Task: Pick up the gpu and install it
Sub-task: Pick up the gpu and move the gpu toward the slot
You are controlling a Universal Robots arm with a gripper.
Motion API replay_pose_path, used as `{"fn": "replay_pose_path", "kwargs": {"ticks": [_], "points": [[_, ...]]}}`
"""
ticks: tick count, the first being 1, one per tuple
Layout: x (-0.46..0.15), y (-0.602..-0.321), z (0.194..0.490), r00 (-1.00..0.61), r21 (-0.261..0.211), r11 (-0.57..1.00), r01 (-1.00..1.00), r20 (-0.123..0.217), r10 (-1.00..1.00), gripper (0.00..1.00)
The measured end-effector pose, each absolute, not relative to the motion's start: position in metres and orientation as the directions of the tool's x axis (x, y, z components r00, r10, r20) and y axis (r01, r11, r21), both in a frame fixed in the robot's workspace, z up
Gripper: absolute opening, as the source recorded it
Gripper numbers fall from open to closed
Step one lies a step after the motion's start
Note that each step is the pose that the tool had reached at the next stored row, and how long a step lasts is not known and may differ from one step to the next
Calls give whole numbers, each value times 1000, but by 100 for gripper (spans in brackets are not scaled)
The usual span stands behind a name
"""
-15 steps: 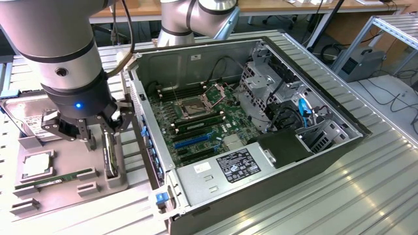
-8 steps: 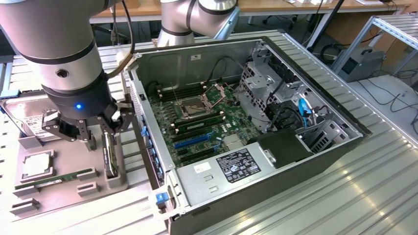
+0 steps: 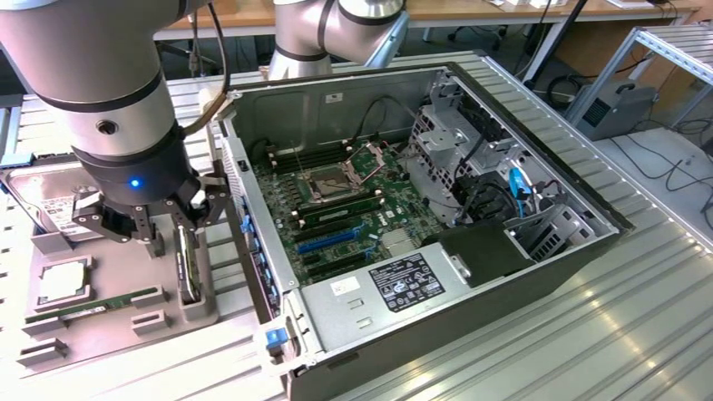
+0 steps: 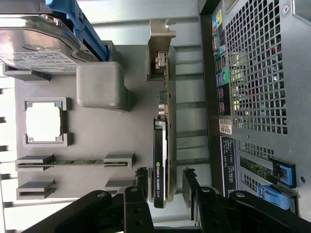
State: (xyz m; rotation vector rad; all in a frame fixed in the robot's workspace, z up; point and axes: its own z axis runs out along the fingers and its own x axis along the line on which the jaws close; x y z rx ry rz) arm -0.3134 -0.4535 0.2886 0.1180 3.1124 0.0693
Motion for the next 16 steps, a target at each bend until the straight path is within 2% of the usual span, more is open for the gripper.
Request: {"fn": "replay_pose_path", "kwargs": {"ticks": [16], "points": [[-313, -454, 285, -997, 45, 996, 75, -24, 76, 42]]}}
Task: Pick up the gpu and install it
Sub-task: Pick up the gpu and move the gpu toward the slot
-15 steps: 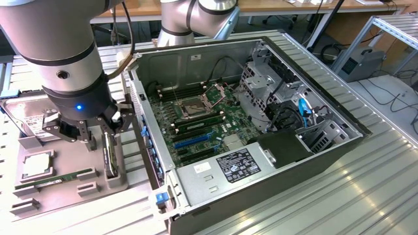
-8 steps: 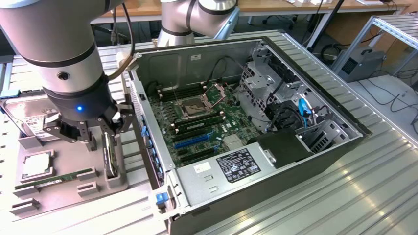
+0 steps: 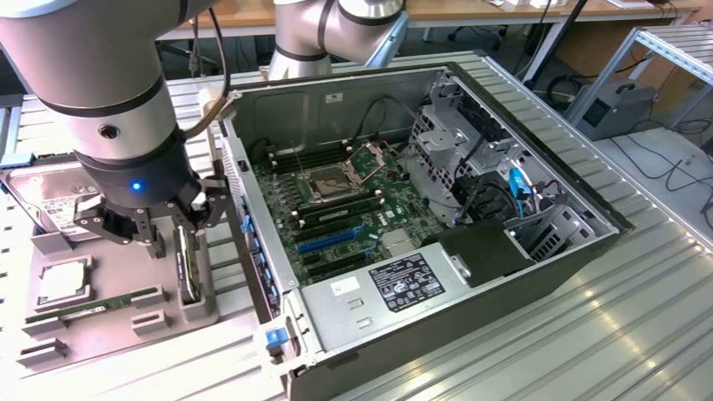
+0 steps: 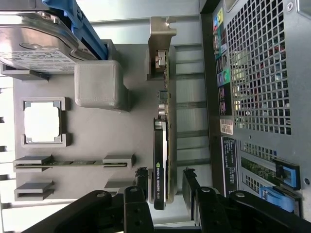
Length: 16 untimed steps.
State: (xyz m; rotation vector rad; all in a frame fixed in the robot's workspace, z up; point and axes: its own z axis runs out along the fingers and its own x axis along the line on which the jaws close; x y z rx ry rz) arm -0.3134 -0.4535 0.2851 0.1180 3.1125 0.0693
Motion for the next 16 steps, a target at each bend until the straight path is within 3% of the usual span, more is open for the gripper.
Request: {"fn": "replay_pose_path", "kwargs": {"ticks": [16], "points": [[-313, -454, 281, -997, 45, 996, 75, -24, 76, 42]]}}
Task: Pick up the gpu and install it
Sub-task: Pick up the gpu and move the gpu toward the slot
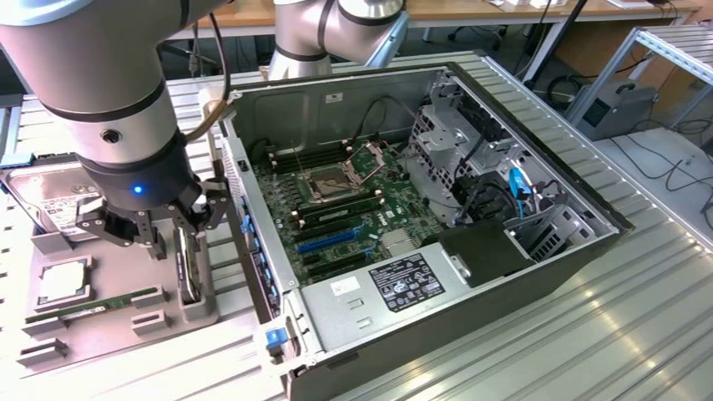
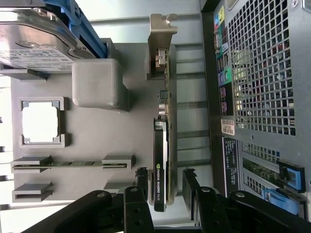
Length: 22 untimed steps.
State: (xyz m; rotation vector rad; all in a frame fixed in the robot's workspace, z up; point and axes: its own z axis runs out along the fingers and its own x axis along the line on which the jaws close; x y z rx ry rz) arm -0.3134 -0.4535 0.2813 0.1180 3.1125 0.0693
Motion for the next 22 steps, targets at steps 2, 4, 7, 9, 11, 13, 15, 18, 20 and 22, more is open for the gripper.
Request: {"fn": "replay_pose_path", "kwargs": {"ticks": [2, 4, 7, 9, 11, 13, 15, 18, 20, 22], "points": [[-313, -454, 281, -997, 45, 996, 75, -24, 76, 42], [-313, -453, 281, -997, 45, 996, 75, -24, 76, 42], [-313, -454, 280, -997, 45, 996, 75, -24, 76, 42], [-313, -454, 279, -997, 45, 996, 75, -24, 76, 42], [-313, -454, 279, -997, 45, 996, 75, -24, 76, 42], [-313, -453, 278, -997, 45, 996, 75, -24, 76, 42], [-313, -453, 278, -997, 45, 996, 75, -24, 76, 42], [-313, -453, 277, -997, 45, 996, 75, -24, 76, 42], [-313, -453, 277, -997, 45, 996, 75, -24, 76, 42], [-313, -454, 276, -997, 45, 996, 75, -24, 76, 42]]}}
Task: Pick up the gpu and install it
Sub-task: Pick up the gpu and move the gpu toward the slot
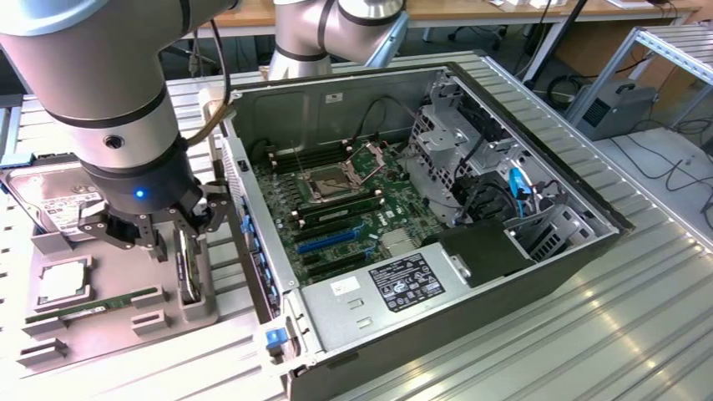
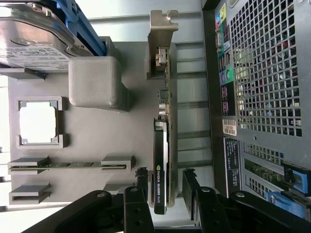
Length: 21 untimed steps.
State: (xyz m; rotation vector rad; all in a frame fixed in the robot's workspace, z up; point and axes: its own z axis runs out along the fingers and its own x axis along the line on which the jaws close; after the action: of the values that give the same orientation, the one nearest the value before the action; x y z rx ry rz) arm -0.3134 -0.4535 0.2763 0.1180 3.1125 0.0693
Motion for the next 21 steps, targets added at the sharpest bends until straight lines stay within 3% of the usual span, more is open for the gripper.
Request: {"fn": "replay_pose_path", "kwargs": {"ticks": [21], "points": [[-313, -453, 271, -997, 45, 996, 75, -24, 76, 42]]}}
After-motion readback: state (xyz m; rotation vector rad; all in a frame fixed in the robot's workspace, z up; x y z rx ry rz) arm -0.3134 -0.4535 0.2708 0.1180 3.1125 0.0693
